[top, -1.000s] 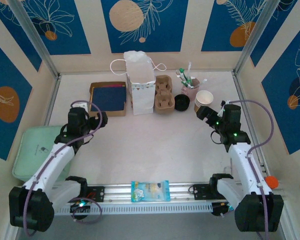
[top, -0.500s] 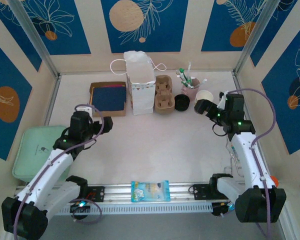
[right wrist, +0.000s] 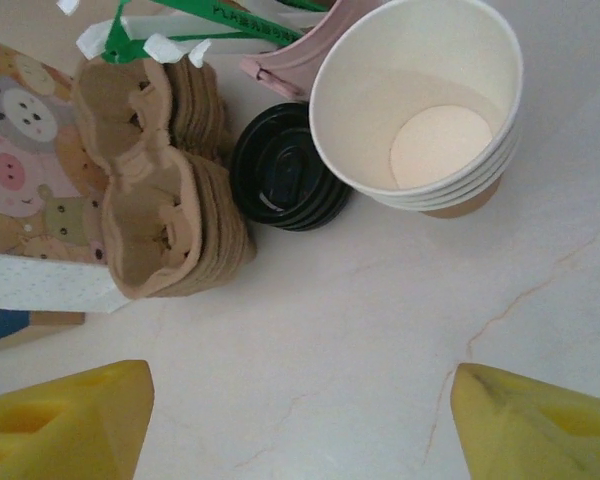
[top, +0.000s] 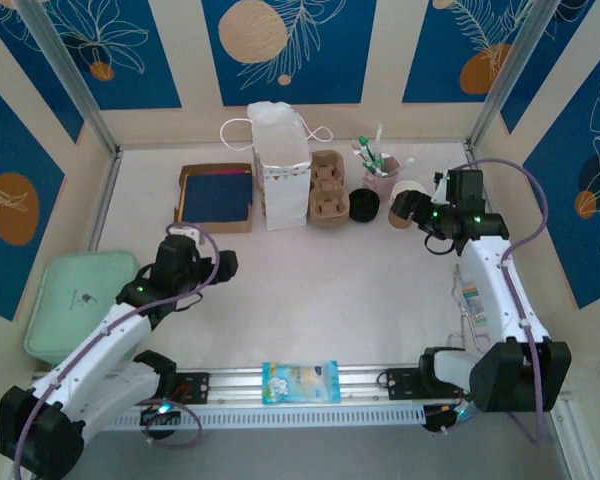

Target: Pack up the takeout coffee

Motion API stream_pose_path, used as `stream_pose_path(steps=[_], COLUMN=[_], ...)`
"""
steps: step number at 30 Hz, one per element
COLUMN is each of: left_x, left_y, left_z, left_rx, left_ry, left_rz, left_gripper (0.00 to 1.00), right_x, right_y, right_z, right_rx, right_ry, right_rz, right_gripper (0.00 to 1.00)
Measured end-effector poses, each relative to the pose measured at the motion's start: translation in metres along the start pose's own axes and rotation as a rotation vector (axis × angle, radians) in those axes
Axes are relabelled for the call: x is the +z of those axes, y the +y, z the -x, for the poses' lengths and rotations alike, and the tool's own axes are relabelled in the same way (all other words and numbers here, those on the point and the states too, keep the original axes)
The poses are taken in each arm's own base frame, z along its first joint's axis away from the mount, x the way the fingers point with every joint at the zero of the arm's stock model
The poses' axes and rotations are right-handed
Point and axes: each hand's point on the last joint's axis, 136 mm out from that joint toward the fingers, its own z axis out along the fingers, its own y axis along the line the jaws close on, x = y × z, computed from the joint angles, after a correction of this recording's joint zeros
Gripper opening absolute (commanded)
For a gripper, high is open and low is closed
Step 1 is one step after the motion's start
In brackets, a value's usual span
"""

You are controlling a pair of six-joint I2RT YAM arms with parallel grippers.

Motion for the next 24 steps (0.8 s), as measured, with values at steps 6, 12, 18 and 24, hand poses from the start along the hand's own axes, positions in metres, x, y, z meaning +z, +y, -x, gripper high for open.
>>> stream_pose_path(steps=[6, 12, 18, 24], left_x=[0.003, 0.002, 0.000, -0.002], left_y=[-0.005, -0.015, -0.022, -0.026], left_z=[-0.021, -0.031, -0.035, -0.036], left_rx=[-0.012, -0.003, 0.002, 0.015], left_ry=[0.036, 0.048, 0.051, 0.047], left_rz=[-0.028, -0.061, -0.083, -0.092], left_gripper=[0.97, 0.96, 0.96, 0.96], right_x=[0.004, 0.013, 0.030, 0.048], right_y=[-0.009, -0.029, -0.044, -0.054], right_z=[0.023, 0.047, 0.049, 0.041], right_rx=[0.022, 0.070, 0.095, 0.114], right_ry=[0.010, 0.034, 0.094, 0.156], right_rz=[-0.090, -0.182, -0.248, -0.281], right_gripper=[0.72, 0.64, 0.57, 0.51])
